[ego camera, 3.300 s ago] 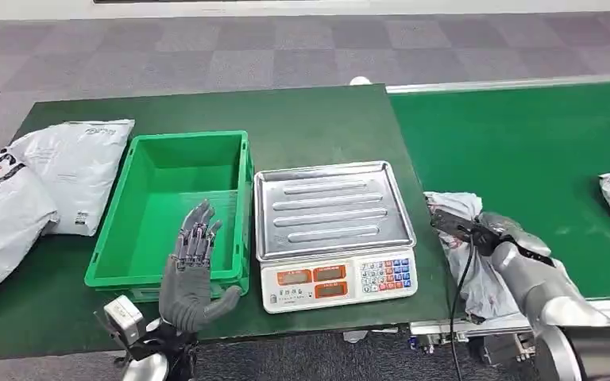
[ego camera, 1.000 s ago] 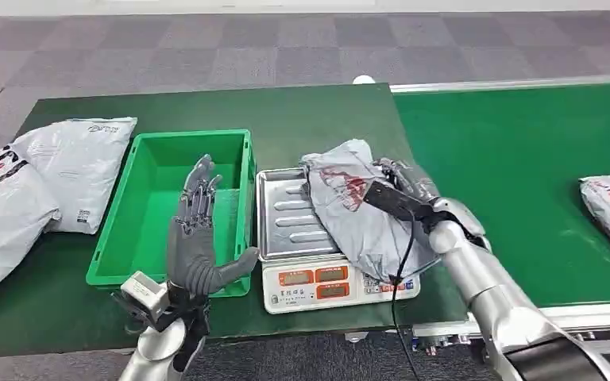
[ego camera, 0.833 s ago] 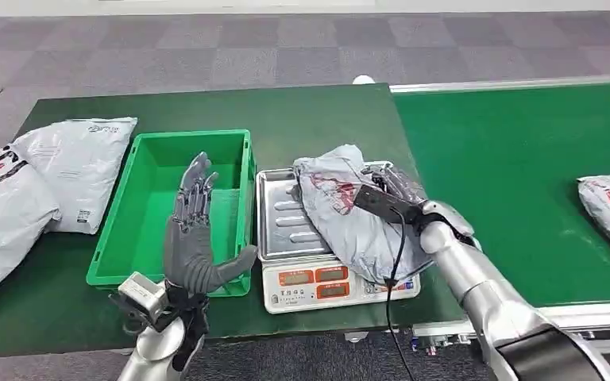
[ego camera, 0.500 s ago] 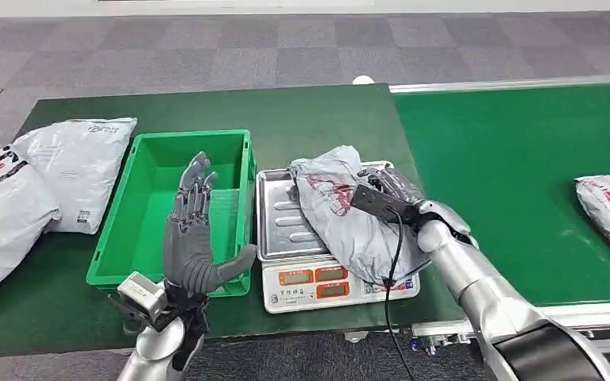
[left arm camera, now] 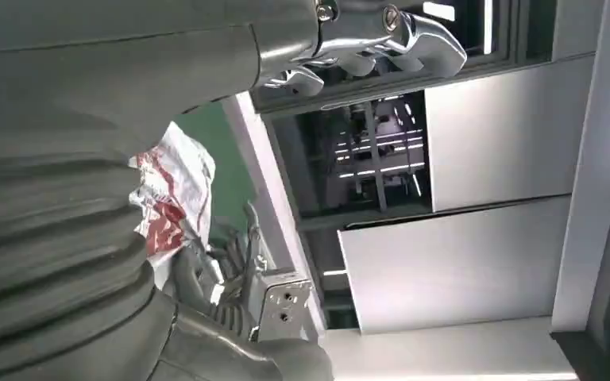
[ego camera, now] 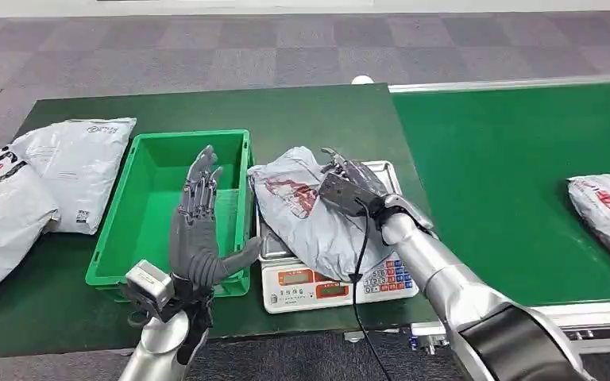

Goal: Moved the parcel from conveyor to table for the left to box.

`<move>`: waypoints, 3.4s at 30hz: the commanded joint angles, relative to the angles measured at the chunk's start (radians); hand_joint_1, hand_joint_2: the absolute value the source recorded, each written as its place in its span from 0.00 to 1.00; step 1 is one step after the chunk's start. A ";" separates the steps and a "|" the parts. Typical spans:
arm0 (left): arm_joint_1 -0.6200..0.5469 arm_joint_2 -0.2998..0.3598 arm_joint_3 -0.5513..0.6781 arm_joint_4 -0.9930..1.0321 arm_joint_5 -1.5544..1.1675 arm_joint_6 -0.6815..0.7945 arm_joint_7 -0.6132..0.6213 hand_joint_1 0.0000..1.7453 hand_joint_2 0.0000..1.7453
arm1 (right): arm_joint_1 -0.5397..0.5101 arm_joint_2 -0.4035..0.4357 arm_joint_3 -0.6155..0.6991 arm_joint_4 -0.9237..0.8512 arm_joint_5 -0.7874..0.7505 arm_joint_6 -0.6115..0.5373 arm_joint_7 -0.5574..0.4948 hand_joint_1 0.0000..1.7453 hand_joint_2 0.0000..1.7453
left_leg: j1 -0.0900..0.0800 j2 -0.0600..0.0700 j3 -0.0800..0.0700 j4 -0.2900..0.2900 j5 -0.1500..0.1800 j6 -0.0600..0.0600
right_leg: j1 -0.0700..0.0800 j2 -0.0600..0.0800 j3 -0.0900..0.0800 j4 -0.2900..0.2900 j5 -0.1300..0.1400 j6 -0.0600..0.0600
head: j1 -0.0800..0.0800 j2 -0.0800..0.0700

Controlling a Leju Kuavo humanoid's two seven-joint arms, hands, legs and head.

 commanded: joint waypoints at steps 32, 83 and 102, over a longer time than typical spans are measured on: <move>-0.165 0.003 0.094 0.296 0.103 -0.112 0.019 0.00 1.00 | 0.651 0.021 -0.432 -1.057 -0.111 -0.326 -0.295 0.00 1.00 | 0.000 -0.004 0.003 -0.002 -0.003 -0.001 | 0.000 -0.003 0.004 -0.003 -0.003 -0.002 | 0.000 0.000; -0.447 -0.142 -0.137 1.031 -0.607 -0.002 0.387 0.00 1.00 | 0.654 0.086 -0.416 -1.011 -0.014 -0.257 -0.276 0.00 1.00 | 0.000 0.004 0.005 -0.003 -0.002 0.000 | 0.000 0.004 0.004 -0.004 0.000 -0.002 | 0.000 0.000; -0.424 -0.141 -0.041 0.957 -0.514 0.005 0.246 1.00 1.00 | 0.629 0.082 -0.415 -1.000 -0.019 -0.248 -0.269 0.00 1.00 | 0.000 0.002 0.003 -0.002 -0.002 0.000 | 0.000 0.002 0.003 -0.002 -0.001 -0.002 | 0.000 0.000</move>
